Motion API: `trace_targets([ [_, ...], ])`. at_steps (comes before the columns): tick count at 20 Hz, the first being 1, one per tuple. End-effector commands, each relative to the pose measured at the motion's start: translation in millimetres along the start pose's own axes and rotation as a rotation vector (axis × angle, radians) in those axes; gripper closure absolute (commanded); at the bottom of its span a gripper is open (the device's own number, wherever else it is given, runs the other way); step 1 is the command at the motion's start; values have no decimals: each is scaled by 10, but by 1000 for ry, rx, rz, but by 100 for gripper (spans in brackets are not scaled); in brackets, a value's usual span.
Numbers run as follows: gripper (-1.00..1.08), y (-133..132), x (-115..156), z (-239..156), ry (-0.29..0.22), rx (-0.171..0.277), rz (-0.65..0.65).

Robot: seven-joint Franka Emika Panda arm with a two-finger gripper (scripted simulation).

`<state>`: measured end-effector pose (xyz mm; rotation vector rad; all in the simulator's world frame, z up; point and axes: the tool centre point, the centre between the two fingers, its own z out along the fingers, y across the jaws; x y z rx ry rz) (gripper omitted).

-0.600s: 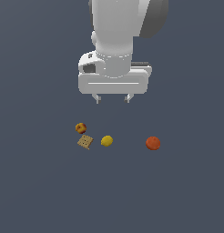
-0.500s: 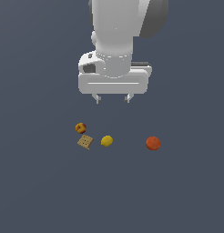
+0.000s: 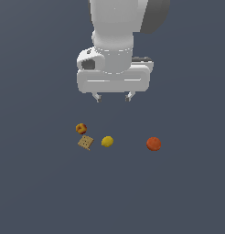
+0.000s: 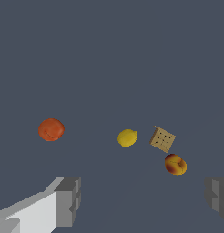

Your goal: Pick up a designated object from a clutter of objects.

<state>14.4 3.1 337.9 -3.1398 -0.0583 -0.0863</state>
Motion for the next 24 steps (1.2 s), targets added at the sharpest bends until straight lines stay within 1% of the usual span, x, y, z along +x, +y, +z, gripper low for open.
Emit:
trace_targets([
  [1, -92, -1, 2, -2, 1, 1, -1],
  [7, -92, 31, 2, 43, 0, 2, -15],
  [13, -92, 129, -1, 186, -3, 4, -58],
  [18, -92, 261, -13, 373, -6, 7, -115],
  [24, -92, 480, -58, 681, -11, 12, -209],
])
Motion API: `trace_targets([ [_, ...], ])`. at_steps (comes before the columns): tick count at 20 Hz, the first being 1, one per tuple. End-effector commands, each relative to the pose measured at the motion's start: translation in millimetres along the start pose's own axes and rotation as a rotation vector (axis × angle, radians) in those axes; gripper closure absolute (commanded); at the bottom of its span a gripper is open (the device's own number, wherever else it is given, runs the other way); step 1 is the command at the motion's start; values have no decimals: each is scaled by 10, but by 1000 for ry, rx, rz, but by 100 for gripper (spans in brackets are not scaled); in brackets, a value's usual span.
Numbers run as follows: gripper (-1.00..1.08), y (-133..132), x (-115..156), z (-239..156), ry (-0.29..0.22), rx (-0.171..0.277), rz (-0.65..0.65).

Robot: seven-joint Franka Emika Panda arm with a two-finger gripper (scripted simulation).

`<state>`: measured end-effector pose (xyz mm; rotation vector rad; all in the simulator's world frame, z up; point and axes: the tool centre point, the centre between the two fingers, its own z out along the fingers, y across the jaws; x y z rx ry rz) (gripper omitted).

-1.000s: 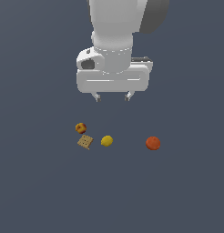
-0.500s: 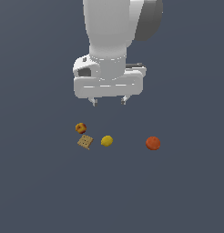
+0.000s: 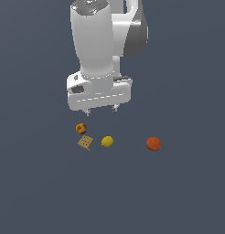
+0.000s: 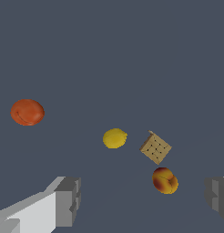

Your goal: Pick up a designated object from a clutter of objects.

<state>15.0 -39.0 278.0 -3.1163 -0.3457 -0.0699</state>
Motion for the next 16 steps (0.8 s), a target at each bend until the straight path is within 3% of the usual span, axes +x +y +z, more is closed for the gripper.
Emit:
trace_targets([
  [1, -92, 95, -43, 138, -2, 2, -42],
  [16, -92, 623, -419, 935, -16, 10, -295],
])
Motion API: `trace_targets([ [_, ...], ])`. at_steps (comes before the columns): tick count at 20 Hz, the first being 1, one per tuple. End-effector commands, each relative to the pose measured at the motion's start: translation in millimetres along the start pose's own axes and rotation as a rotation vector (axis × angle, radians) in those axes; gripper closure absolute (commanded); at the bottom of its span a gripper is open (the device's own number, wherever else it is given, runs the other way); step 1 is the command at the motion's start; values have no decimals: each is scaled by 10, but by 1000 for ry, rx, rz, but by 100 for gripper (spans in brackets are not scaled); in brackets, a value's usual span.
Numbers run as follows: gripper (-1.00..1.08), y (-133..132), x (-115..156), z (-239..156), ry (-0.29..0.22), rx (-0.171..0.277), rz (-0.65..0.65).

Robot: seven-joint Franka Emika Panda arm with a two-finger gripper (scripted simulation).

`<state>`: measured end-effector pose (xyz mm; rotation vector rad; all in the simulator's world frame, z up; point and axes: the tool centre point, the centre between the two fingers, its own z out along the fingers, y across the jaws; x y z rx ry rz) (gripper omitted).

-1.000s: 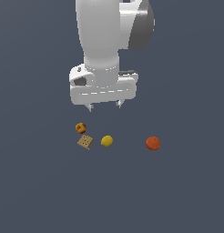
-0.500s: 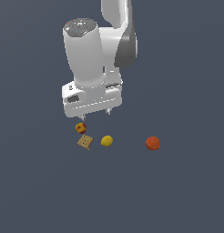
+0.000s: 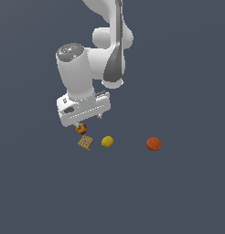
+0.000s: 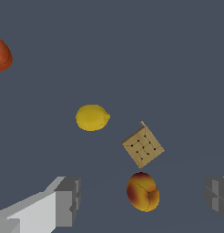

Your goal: Pick up a designated object from a clutter of objects.

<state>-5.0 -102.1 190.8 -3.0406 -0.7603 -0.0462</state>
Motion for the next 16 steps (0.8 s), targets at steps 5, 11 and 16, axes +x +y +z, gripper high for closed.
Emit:
trace_targets([
  [5, -92, 147, -258, 331, -7, 2, -110],
  [11, -92, 257, -518, 621, -15, 3, -210],
  [16, -92, 320, -714, 817, -21, 4, -281],
])
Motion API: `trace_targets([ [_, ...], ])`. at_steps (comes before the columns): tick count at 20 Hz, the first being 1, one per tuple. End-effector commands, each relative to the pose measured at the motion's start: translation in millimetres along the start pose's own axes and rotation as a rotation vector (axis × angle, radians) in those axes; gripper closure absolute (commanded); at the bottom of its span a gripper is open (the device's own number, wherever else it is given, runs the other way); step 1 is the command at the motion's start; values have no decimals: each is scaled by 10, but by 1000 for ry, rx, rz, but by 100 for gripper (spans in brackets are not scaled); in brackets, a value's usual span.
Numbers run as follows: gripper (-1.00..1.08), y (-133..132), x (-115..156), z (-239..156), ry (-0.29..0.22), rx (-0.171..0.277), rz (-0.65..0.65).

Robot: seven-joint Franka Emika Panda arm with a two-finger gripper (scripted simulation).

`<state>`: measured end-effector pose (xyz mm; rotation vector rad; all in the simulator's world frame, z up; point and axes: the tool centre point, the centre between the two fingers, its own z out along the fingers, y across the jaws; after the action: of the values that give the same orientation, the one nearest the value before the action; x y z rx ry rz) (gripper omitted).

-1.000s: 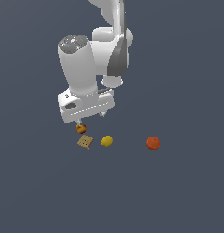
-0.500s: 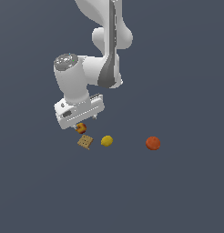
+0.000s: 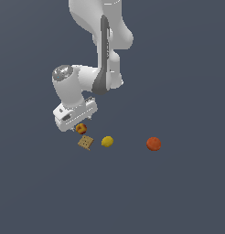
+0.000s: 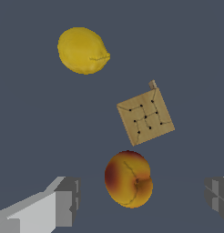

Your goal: Pick up a designated object from a clutter of objects.

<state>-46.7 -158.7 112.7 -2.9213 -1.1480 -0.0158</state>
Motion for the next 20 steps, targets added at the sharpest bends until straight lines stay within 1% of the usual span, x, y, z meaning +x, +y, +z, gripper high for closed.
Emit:
trace_targets([
  [1, -92, 3, -91, 88, -3, 0, -33],
  [10, -92, -1, -283, 265, -10, 1, -99],
  [20, -92, -4, -303, 352, -10, 2, -102],
])
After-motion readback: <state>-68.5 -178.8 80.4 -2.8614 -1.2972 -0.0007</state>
